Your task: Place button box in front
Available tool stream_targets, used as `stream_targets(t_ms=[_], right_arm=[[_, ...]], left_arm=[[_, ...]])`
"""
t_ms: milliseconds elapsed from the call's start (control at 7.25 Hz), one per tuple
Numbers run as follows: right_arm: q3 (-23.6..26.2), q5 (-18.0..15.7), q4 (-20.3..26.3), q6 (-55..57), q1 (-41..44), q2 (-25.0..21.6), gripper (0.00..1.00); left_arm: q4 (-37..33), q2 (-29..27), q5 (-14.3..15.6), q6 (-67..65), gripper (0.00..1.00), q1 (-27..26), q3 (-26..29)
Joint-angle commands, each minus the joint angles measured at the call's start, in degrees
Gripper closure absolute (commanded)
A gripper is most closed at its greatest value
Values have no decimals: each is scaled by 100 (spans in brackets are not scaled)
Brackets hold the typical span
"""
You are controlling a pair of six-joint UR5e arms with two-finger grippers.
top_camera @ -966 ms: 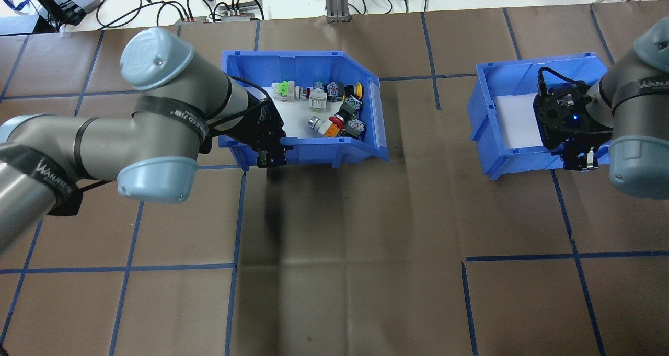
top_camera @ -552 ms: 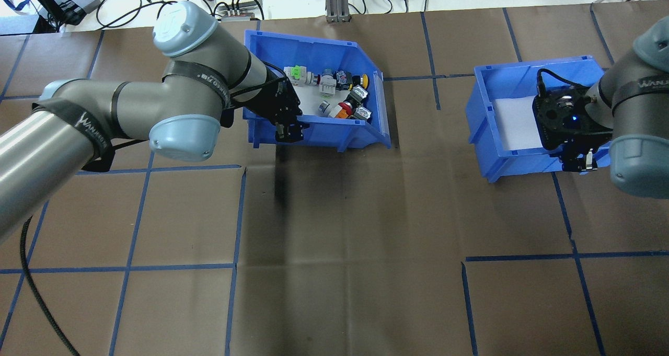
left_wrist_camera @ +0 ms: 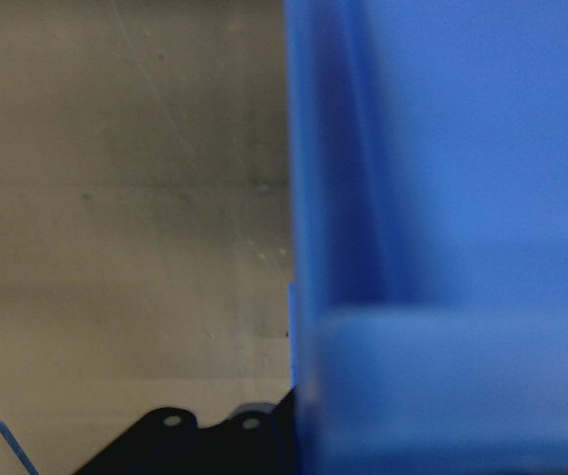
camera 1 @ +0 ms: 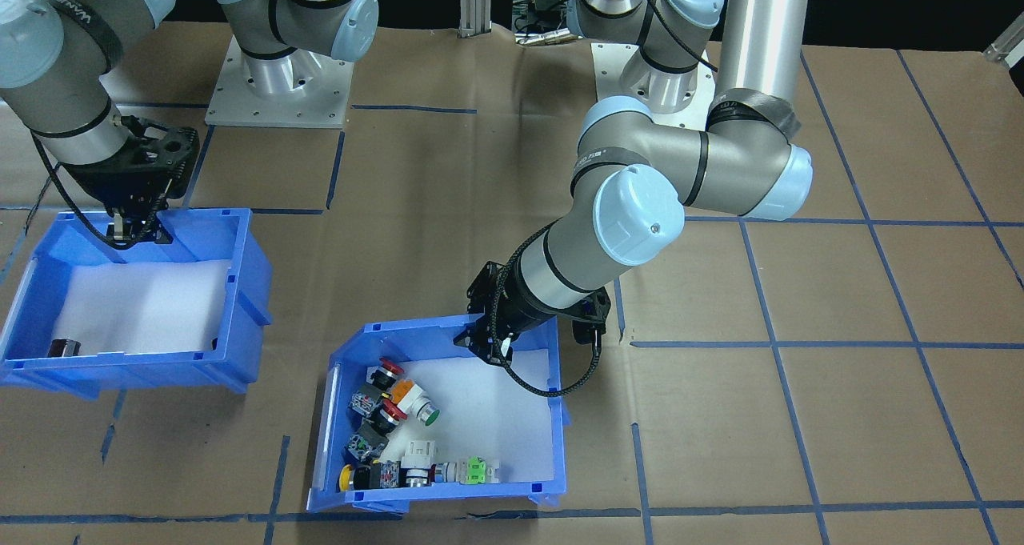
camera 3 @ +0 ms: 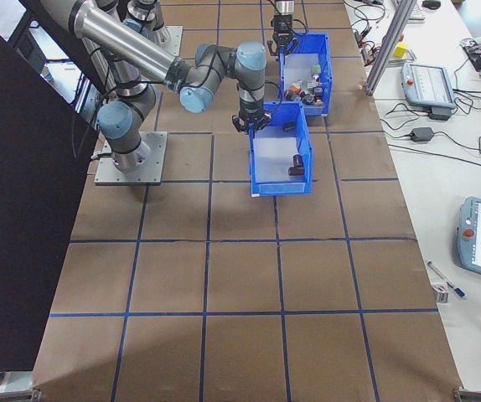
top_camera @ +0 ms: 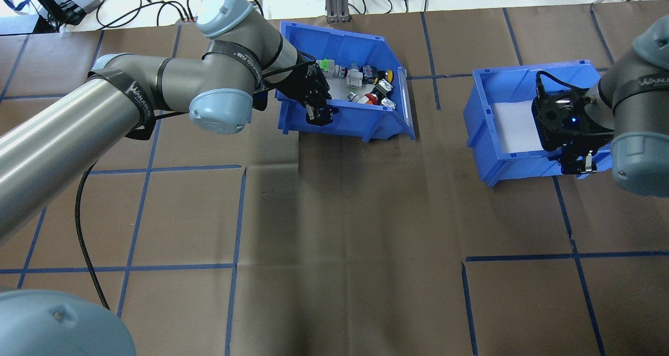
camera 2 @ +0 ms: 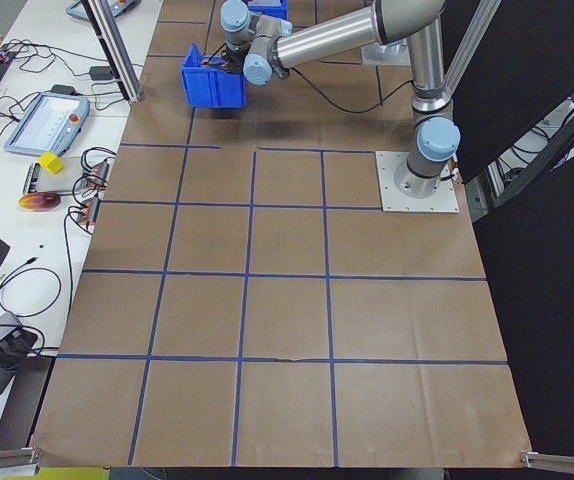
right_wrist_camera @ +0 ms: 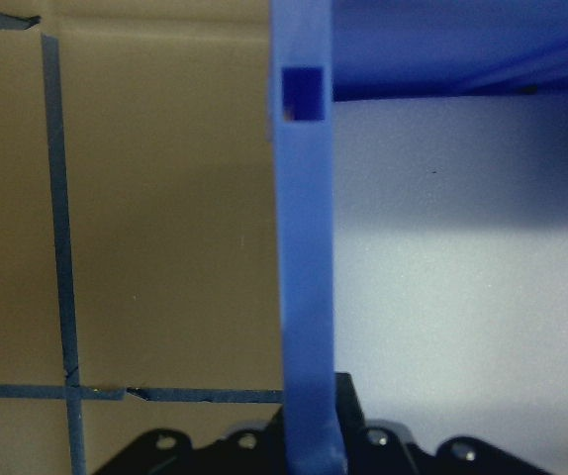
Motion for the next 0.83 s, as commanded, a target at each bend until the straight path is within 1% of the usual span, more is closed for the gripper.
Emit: stream_targets(t_ms=[0, 138, 276, 414, 690], right_arm=[[-7, -10, 86, 9, 0, 20, 90], [2, -19, 95, 9, 0, 2, 90], [11, -19, 104, 17, 0, -24, 90], [11, -11, 269, 44, 0, -33, 90], [19, -28, 350, 53, 0, -51, 90]], left_arm=[[14, -93, -103, 219, 100, 6, 10], [14, -129, -113, 438, 99, 32, 10], [5, -155, -104, 449, 96, 32, 2], [-3, -164, -104, 484, 86, 50, 10], [-12, -190, -69, 528, 60, 67, 19]])
